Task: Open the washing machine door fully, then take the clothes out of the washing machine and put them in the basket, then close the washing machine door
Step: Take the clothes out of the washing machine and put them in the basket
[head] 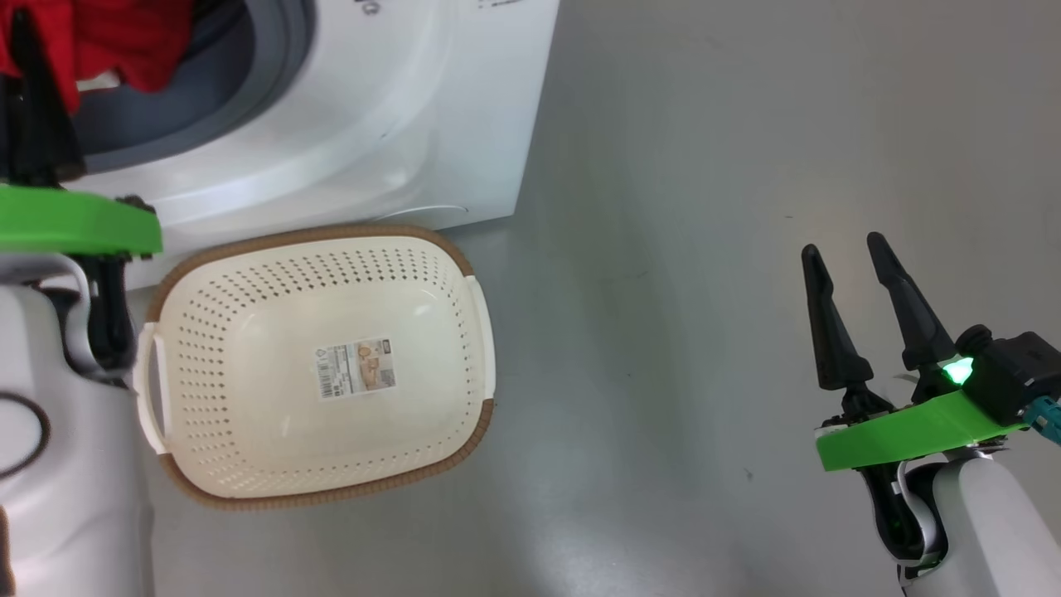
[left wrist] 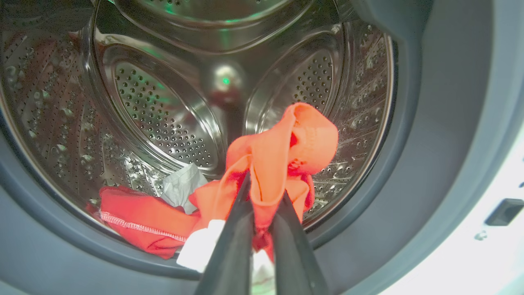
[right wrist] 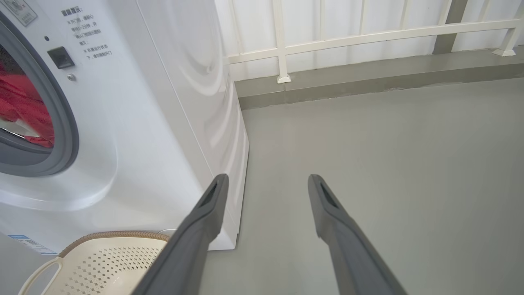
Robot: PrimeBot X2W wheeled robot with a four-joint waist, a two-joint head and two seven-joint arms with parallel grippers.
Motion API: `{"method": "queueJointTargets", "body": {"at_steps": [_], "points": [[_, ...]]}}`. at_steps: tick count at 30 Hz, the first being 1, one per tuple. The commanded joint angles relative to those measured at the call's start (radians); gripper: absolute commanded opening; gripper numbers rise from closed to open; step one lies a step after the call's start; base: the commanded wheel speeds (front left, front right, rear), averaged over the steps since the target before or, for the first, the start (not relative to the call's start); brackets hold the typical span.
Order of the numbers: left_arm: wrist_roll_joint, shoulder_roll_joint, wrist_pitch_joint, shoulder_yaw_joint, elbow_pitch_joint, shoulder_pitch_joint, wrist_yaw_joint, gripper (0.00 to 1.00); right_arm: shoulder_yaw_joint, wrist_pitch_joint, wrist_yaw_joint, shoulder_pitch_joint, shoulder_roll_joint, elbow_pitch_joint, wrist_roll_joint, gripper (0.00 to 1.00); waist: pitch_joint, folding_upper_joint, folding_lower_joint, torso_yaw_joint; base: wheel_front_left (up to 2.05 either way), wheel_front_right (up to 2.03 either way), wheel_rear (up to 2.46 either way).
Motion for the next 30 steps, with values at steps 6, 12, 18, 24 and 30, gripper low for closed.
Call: {"method": "queueJointTargets", "body": {"at_steps": [6, 12, 18, 24, 30], "points": [[-0.034, -0.005, -0.005, 0.022, -0.223, 0.132, -0.006, 0.0, -0.005, -0.006, 0.006, 0.026, -0.012, -0.027, -0.003, 1.0, -0.023, -0.0001, 0.0, 0.03, 0.0, 0.0, 0.0], [-0.039, -0.032, -0.005, 0.005, -0.392, 0.22, -0.006, 0.0, -0.018, -0.006, 0.006, 0.034, -0.011, -0.032, -0.005, 1.0, -0.03, -0.0001, 0.0, 0.045, 0.0, 0.0, 0.0], [-0.041, -0.046, -0.005, -0.008, -0.529, 0.278, -0.006, 0.0, -0.02, -0.006, 0.006, 0.038, -0.012, -0.032, -0.005, 1.0, -0.036, -0.0001, 0.0, 0.051, 0.0, 0.0, 0.0], [-0.034, -0.053, -0.005, -0.014, -0.61, 0.319, -0.006, 0.0, -0.021, -0.006, 0.006, 0.043, -0.013, -0.034, -0.004, 1.0, -0.042, -0.0001, 0.0, 0.052, 0.0, 0.0, 0.0], [-0.02, -0.055, -0.005, -0.036, -0.578, 0.354, -0.006, 0.0, -0.015, -0.006, 0.006, 0.043, -0.011, -0.033, -0.004, 1.0, -0.042, -0.0001, 0.0, 0.053, 0.0, 0.0, 0.0]]}}
